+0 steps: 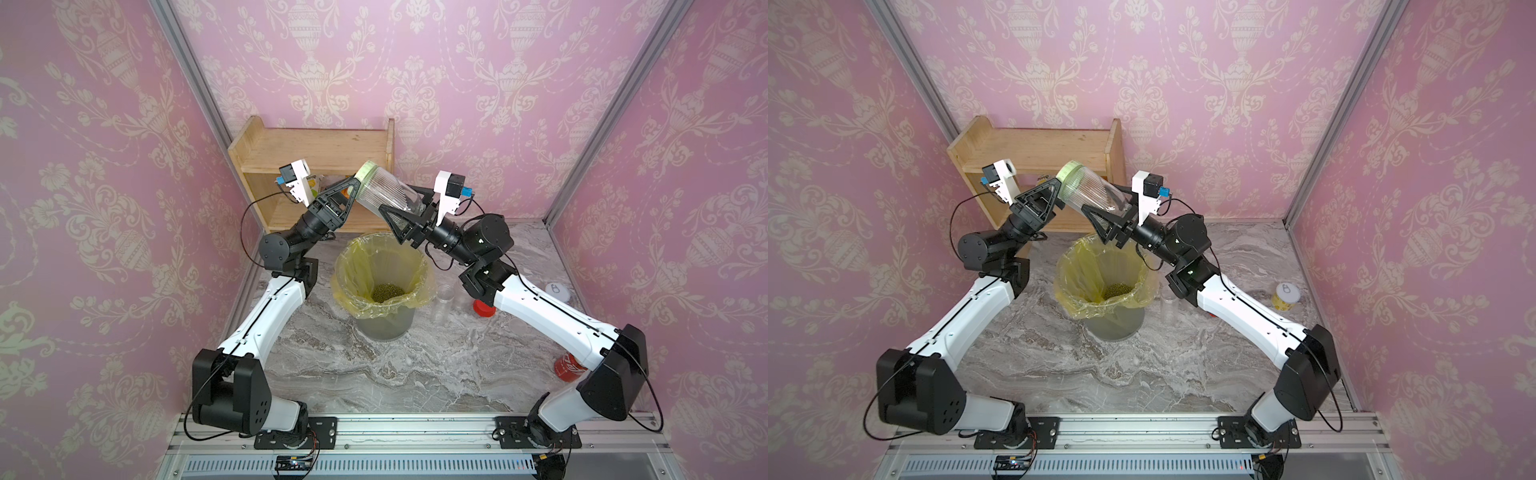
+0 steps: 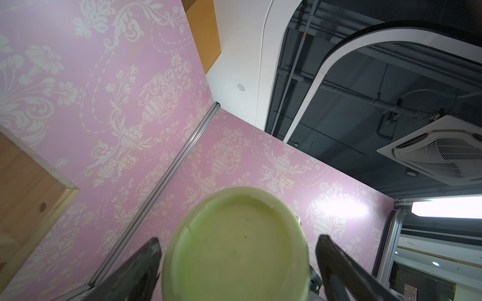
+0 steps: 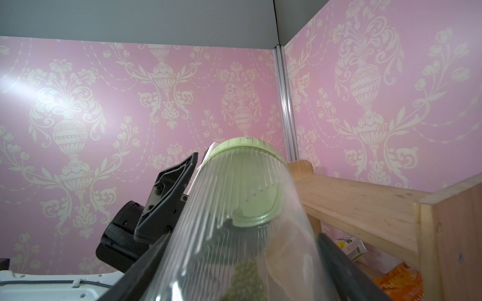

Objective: Empty moldy mung beans from jars
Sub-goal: Unscrew the lid from the jar.

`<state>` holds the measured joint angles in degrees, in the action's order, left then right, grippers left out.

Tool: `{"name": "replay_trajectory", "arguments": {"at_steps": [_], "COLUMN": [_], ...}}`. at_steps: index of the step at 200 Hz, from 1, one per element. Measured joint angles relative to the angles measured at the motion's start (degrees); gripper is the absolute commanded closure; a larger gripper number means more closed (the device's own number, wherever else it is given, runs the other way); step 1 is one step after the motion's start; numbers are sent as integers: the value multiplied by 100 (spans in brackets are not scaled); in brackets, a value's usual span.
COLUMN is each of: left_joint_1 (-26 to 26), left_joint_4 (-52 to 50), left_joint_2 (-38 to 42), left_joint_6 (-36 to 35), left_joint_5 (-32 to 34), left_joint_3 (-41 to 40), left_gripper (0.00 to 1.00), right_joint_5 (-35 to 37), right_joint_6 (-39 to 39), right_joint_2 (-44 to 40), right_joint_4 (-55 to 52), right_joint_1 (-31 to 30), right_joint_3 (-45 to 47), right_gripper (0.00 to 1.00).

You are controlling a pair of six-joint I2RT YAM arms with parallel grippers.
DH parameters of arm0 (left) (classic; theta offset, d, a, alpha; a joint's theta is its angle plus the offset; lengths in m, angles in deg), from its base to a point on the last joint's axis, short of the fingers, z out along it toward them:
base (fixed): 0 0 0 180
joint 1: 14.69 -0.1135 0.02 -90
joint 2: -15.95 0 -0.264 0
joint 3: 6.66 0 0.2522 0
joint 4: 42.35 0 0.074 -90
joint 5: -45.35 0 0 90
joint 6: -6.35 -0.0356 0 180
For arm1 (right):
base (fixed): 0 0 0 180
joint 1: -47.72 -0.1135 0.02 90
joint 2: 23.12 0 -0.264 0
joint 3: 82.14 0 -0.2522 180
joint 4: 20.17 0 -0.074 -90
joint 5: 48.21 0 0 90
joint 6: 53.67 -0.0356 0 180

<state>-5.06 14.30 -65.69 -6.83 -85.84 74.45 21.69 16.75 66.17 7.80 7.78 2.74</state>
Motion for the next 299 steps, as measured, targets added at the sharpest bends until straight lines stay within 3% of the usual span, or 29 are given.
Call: {"name": "replay_trajectory", "arguments": {"at_steps": [61,104,178,249,299], "left_joint_1": [26,42,42,42,79], "left_joint_4": [-59,-476,-2977,-5611,-6424], "left_joint_2": [-76,48,1062,1169,1180], "left_joint_6": [-44,-175,-874,-1427,-1543], "left_joint_5": [55,262,557,852,994], "left_joint_3": [22,-46,127,955,1266], "left_gripper": [19,21,21,19,20], "right_joint_5": [-4,168,481,706,708], "right_joint_6": [2,269,1539,2500,2741], "right_joint_2": [28,28,-160,-177,-179], "right_joint_4": [-7,-258,-1088,-2260,-2586], "right_joint_1": [0,-57,-369,-404,-411], "right_joint_3": [0,-33,-299,-704,-820], "right_gripper": [88,89,89,89,90]}}
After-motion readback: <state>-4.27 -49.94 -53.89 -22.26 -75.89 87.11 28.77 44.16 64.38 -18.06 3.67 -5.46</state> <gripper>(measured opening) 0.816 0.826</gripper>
